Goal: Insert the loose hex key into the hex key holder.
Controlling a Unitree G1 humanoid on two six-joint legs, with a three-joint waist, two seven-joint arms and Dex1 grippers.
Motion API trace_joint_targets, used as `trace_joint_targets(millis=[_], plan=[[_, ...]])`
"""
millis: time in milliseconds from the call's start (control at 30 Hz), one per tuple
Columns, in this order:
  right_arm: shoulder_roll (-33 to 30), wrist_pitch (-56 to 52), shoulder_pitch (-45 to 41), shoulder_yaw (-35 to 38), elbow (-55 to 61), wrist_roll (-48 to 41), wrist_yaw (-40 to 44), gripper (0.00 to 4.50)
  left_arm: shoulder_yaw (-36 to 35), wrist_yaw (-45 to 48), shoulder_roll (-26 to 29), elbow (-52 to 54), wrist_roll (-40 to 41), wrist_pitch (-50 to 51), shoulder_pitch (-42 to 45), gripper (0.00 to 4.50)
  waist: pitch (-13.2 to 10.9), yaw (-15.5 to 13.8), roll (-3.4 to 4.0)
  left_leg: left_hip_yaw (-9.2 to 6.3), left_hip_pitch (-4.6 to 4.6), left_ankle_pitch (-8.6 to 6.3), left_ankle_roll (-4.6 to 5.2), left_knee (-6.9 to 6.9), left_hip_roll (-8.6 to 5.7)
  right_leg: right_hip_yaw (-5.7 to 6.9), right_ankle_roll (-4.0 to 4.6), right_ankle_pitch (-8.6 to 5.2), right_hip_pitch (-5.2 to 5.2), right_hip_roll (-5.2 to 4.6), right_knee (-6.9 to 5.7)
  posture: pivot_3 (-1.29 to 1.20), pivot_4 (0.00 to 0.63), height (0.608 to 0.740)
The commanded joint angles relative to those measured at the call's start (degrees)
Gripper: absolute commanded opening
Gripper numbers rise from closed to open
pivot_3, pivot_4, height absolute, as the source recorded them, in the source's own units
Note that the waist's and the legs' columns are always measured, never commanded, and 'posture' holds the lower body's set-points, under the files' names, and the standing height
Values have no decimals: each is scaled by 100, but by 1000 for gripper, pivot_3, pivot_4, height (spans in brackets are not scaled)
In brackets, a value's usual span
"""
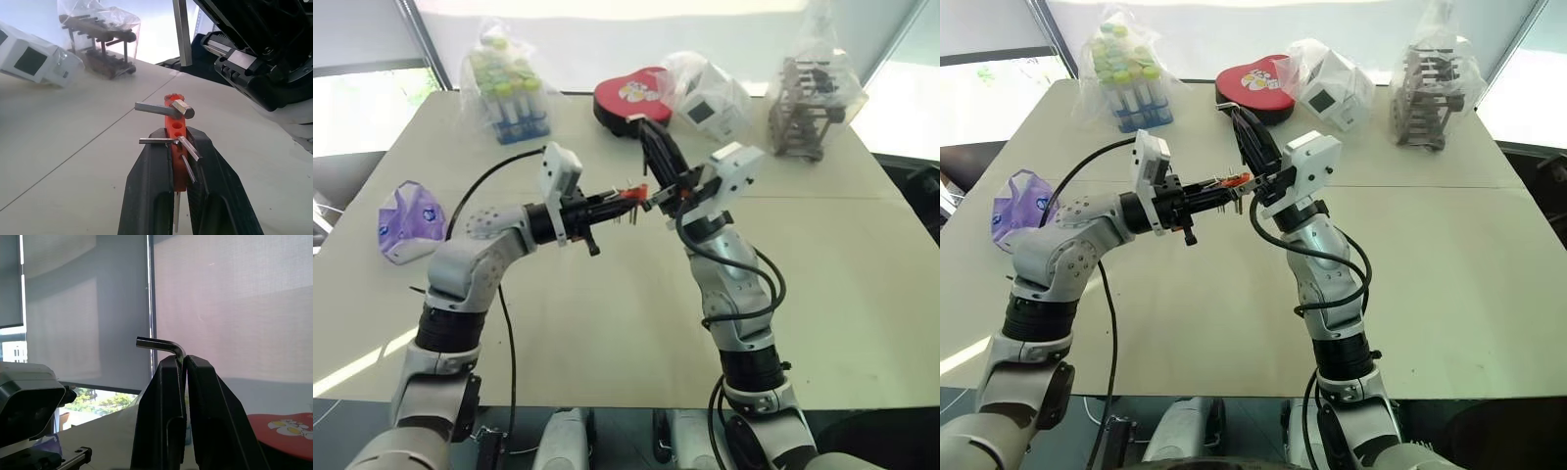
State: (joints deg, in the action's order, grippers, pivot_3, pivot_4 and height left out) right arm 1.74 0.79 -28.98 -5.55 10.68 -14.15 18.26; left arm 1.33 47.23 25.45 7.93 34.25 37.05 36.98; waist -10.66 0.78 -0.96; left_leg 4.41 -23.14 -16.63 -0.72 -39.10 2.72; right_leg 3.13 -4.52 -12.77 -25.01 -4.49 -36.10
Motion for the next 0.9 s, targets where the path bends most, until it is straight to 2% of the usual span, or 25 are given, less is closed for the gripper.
trace_joint_targets(millis=[33, 900], plan=[[48, 176, 15, -38, 56, 22, -2, 37, -118, -9, -14, 108, 16, -117, 174, 0, 0, 1, 0, 0, 0, 0, 0, 0, 0, 0, 0, 0, 0, 0, 0, 0, 150, 740], [9, 375, 134, -20, -175, 136, -15, 37, -168, -101, -90, 183, 126, -40, 209, 0, 0, 0, 0, 0, -1, 0, 0, 0, 0, 0, 0, 0, 0, 0, 0, 0, 150, 740]])
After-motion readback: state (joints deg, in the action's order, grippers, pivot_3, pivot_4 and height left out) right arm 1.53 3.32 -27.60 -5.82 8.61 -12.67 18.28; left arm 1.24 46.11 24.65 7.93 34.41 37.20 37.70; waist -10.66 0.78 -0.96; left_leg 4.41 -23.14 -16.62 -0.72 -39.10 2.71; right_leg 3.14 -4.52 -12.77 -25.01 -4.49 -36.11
